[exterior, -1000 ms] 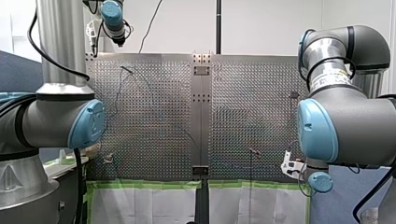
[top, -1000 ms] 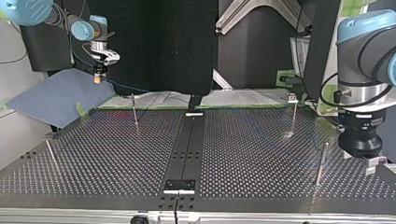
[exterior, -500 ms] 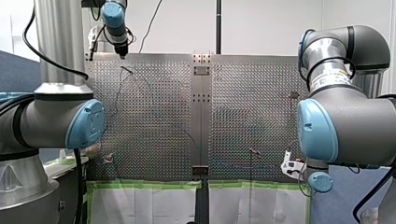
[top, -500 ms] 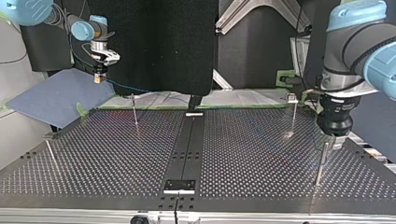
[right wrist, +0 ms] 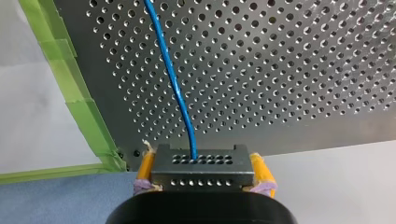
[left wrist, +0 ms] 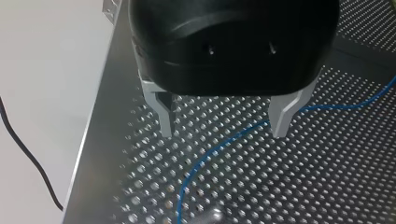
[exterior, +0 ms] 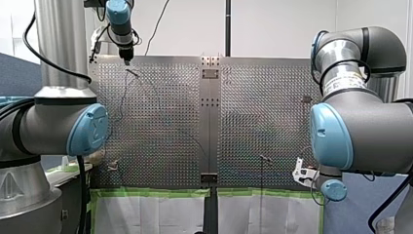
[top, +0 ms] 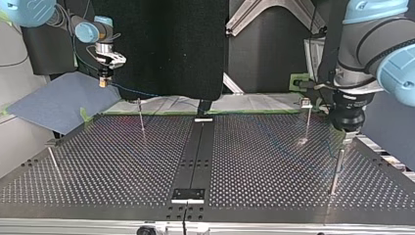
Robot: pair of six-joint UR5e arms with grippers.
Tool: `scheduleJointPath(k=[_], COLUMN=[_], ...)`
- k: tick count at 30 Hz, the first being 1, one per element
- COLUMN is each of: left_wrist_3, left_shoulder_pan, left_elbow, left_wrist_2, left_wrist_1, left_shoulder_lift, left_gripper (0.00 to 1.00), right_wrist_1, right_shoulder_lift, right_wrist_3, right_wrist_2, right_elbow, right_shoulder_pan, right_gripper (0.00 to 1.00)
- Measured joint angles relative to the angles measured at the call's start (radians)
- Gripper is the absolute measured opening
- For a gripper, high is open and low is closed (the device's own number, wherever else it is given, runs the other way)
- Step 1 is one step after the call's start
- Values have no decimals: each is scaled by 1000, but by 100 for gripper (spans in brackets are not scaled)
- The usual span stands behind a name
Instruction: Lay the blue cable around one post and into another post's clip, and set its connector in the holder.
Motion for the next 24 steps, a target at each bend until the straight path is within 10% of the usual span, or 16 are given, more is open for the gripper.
scheduleJointPath(k=[24], left_wrist_3=[-33], left_shoulder_pan=[-7], left_elbow=[0], left_wrist_2=[-101], left_wrist_1=[-193], left_shoulder_lift=[1], left_gripper=[100], right_wrist_1=[2], right_shoulder_lift=[0], right_wrist_3=[0], right_wrist_2=[0], right_elbow=[0], right_shoulder_pan=[3], right_gripper=[0])
